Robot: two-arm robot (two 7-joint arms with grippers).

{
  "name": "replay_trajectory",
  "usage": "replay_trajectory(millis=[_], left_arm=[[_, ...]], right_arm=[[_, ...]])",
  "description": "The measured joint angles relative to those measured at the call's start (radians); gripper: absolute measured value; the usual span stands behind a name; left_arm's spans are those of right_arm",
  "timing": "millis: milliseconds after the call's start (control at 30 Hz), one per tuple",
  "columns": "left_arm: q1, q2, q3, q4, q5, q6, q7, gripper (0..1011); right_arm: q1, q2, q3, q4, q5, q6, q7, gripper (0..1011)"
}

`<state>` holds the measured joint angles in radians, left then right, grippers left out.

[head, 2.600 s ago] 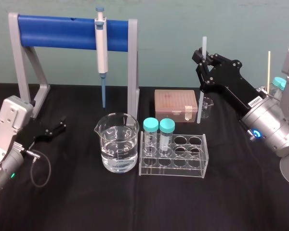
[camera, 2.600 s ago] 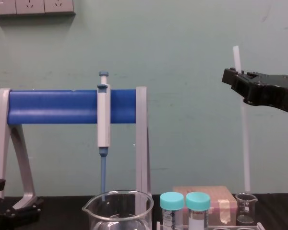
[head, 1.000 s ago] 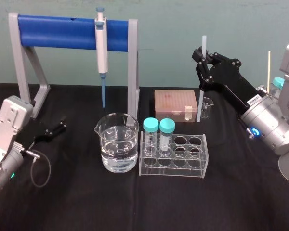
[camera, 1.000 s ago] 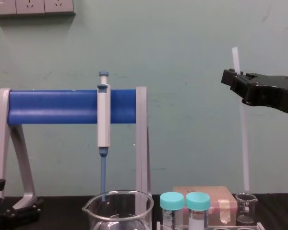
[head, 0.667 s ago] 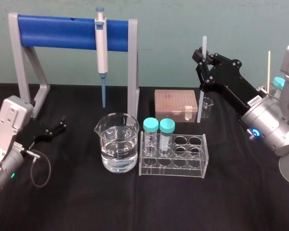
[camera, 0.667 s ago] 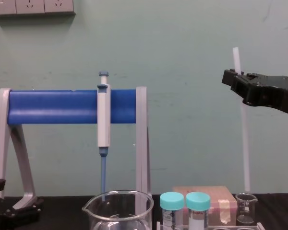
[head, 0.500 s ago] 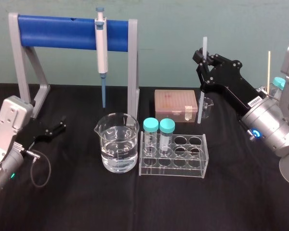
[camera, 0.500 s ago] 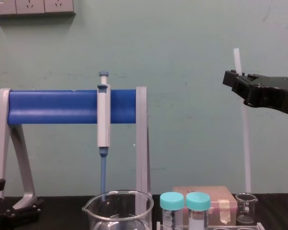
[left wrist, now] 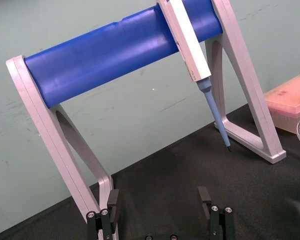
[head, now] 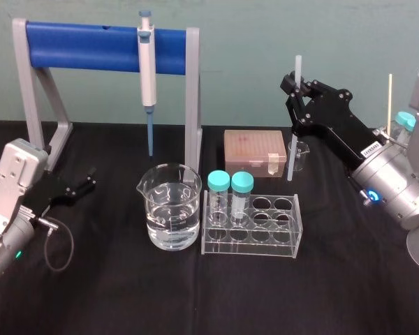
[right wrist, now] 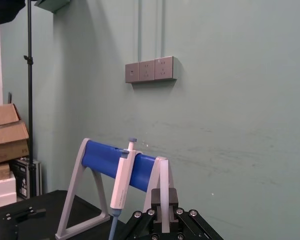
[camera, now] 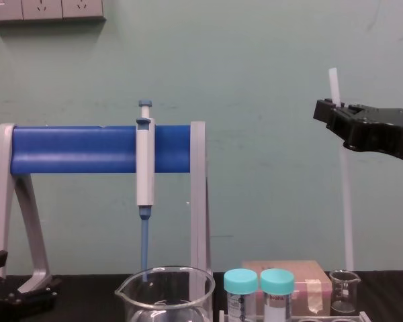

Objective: Pick up the stirring rod with one hand, then place it down.

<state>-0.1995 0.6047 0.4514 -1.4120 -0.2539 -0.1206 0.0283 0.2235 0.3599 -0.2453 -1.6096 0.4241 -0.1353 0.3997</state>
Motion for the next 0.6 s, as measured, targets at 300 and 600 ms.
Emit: replay_trajectory(millis=[300, 600], left_arm=[[0.0, 0.0, 0.0, 0.0, 0.0, 0.0, 0.0, 1000], [0.0, 0.0, 0.0, 0.0, 0.0, 0.0, 0.0, 1000]], right_arm=[[-0.008, 0.0, 0.002, -0.004, 0.0, 0.002, -0.005, 72], [-0.031, -0.005, -0.005, 0.024, -0.003, -0.003, -0.007, 72]])
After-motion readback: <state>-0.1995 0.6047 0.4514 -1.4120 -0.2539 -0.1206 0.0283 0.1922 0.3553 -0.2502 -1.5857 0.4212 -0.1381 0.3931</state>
